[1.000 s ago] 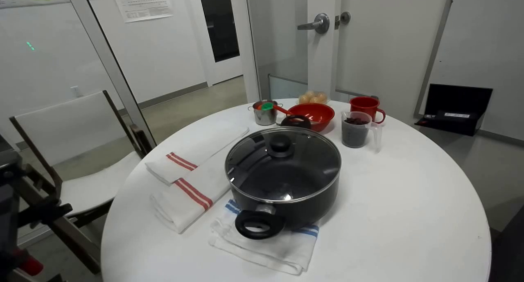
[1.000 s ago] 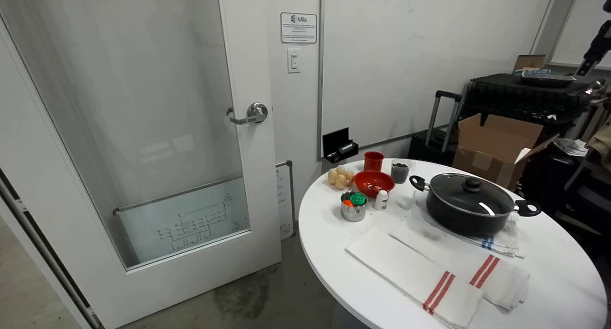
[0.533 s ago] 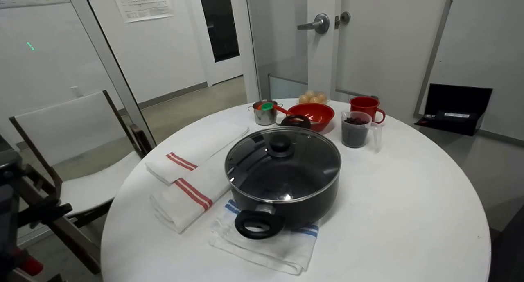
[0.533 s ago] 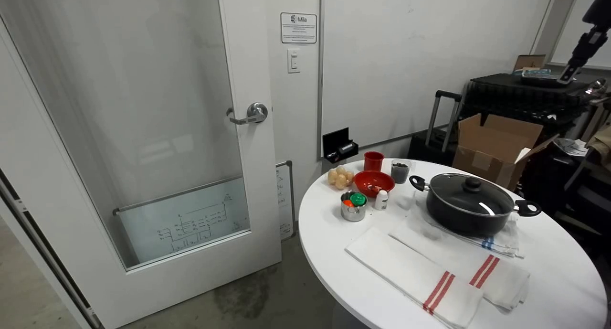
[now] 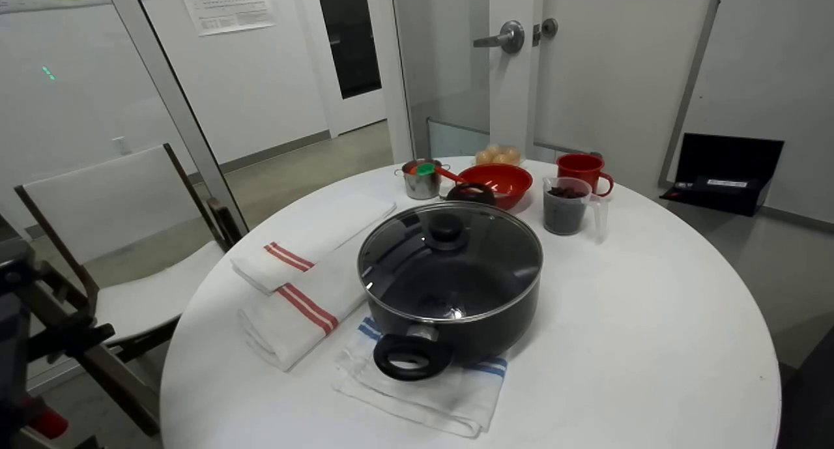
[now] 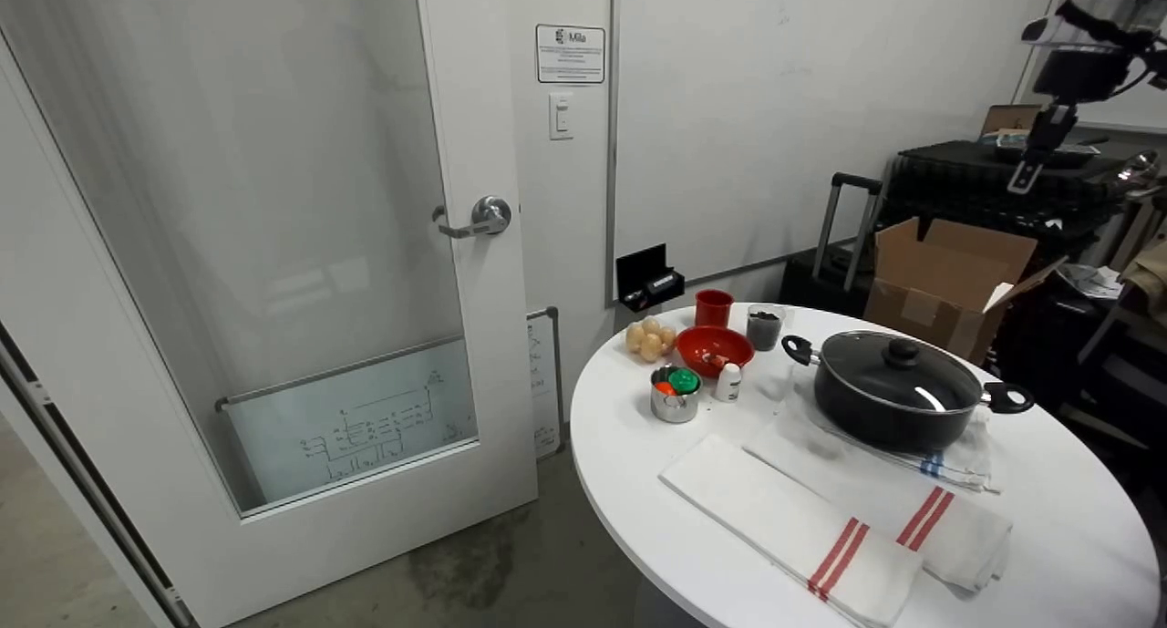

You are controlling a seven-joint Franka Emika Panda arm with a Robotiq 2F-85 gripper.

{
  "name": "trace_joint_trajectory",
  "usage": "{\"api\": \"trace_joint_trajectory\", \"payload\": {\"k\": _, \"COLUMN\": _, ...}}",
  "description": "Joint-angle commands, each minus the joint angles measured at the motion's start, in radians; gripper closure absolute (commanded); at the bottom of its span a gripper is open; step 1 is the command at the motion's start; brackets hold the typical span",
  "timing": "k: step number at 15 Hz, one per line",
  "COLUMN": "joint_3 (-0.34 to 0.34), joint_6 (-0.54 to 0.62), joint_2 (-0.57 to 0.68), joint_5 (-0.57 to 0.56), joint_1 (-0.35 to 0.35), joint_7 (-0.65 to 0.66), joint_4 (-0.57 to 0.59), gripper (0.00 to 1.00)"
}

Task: Remove the lid from the pot and place it on the table

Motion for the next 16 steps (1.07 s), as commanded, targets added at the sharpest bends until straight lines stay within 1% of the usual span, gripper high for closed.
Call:
{"api": "trace_joint_trajectory", "payload": {"k": 1, "joint_3": 0.033, "joint_6": -0.061, "joint_2": 0.174, "joint_5": -0.016, "joint_1": -0.039, "joint_7": 0.000, "joint_4": 0.152, "gripper": 0.00}}
{"api": "trace_joint_trajectory", "payload": {"k": 8, "joint_3": 0.115, "joint_6": -0.074, "joint_2": 0.415, "joint_5": -0.012, "joint_1": -0.108, "joint_7": -0.022, "joint_4": 0.326, "gripper": 0.00}}
{"api": "trace_joint_trajectory", "payload": {"k": 13, "joint_3": 0.159, "joint_6": -0.051, "joint_2": 0.540, "joint_5": -0.040, "joint_1": -0.128, "joint_7": -0.013, "joint_4": 0.391, "gripper": 0.00}}
{"api": "trace_joint_trajectory", "payload": {"k": 16, "joint_3": 0.164, "joint_6": -0.043, "joint_2": 0.597, "joint_5": -0.076, "joint_1": -0.126, "joint_7": 0.002, "joint_4": 0.407, "gripper": 0.00}}
